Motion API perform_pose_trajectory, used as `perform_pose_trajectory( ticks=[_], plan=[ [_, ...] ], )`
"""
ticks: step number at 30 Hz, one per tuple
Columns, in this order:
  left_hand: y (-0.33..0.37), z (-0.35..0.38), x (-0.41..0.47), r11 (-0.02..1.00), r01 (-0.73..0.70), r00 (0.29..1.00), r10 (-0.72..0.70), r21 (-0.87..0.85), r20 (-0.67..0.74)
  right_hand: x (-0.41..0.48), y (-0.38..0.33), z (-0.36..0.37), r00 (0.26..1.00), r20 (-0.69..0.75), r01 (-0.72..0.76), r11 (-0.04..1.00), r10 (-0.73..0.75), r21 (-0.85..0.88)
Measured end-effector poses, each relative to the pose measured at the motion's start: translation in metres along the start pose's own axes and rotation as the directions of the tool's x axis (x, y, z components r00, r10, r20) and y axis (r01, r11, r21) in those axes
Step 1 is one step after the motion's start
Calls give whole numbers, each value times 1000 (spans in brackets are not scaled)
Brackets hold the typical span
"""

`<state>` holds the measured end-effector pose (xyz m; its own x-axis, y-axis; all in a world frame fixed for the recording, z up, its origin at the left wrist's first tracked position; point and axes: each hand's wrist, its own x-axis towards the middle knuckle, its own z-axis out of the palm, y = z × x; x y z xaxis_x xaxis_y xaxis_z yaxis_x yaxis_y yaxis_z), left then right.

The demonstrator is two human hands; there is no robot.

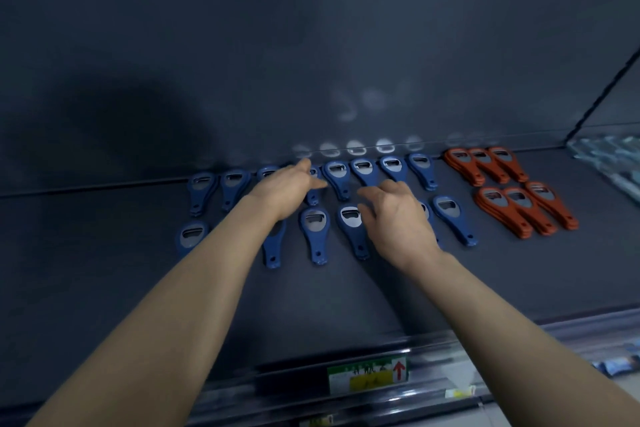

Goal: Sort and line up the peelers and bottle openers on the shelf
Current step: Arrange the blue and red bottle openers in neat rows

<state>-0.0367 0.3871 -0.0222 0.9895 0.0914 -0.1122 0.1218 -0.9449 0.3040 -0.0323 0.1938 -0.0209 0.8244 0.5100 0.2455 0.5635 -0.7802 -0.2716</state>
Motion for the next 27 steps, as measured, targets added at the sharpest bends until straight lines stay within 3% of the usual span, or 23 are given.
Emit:
perform_pose_trajectory(
  ticks=[9, 14, 16, 19, 21, 24, 27],
  plan=[
    [0, -1, 4, 971, 93, 996, -93, -222, 10, 24, -9, 6, 997, 61, 52, 997, -55, 59],
    [-2, -2, 3, 982, 72, 997, -70, -176, 16, 39, -20, 8, 989, 133, 57, 996, -66, 64],
    [-6, -4, 1, 986, 33, 998, -40, -161, -38, 45, -27, 11, 982, 184, 30, 998, -40, 55],
    [-7, -8, -2, 978, -8, 973, -41, -211, -226, 56, -36, 15, 969, 249, -14, 999, 4, 40],
    [-3, -8, -1, 954, 58, 956, -138, -293, -260, 61, -40, 18, 963, 269, -22, 1000, 18, 10],
    [4, -3, 1, 898, 197, 943, -284, -394, -174, 64, -44, 23, 952, 302, -64, 998, 56, 18],
    [8, 0, 4, 882, 292, 925, -358, -370, -124, 66, -45, 24, 943, 314, -138, 989, 113, 59]
  ],
)
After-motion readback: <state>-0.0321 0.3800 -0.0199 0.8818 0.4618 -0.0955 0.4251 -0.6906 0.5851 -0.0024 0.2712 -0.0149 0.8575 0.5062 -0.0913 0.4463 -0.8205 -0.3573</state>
